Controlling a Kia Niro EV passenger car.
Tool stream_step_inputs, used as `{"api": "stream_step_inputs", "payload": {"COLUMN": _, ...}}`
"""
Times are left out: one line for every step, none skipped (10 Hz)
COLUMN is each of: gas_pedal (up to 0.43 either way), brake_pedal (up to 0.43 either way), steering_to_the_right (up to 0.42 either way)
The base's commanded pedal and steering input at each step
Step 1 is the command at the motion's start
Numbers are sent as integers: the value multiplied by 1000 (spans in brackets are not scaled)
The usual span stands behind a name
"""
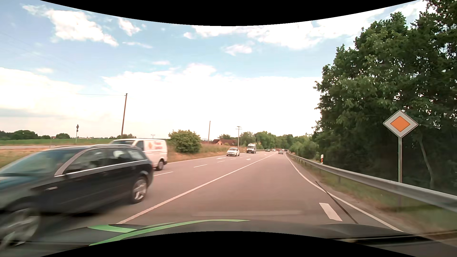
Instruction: Follow the waypoints while adhering to traffic rules and regulations
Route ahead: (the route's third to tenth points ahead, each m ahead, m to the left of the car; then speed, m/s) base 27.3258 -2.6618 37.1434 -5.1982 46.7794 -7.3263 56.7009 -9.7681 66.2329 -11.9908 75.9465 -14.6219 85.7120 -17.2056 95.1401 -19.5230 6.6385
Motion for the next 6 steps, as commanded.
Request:
{"api": "stream_step_inputs", "payload": {"gas_pedal": 311, "brake_pedal": 0, "steering_to_the_right": 139}}
{"api": "stream_step_inputs", "payload": {"gas_pedal": 311, "brake_pedal": 0, "steering_to_the_right": 126}}
{"api": "stream_step_inputs", "payload": {"gas_pedal": 311, "brake_pedal": 0, "steering_to_the_right": 119}}
{"api": "stream_step_inputs", "payload": {"gas_pedal": 311, "brake_pedal": 0, "steering_to_the_right": 111}}
{"api": "stream_step_inputs", "payload": {"gas_pedal": 311, "brake_pedal": 0, "steering_to_the_right": 99}}
{"api": "stream_step_inputs", "payload": {"gas_pedal": 311, "brake_pedal": 0, "steering_to_the_right": 89}}
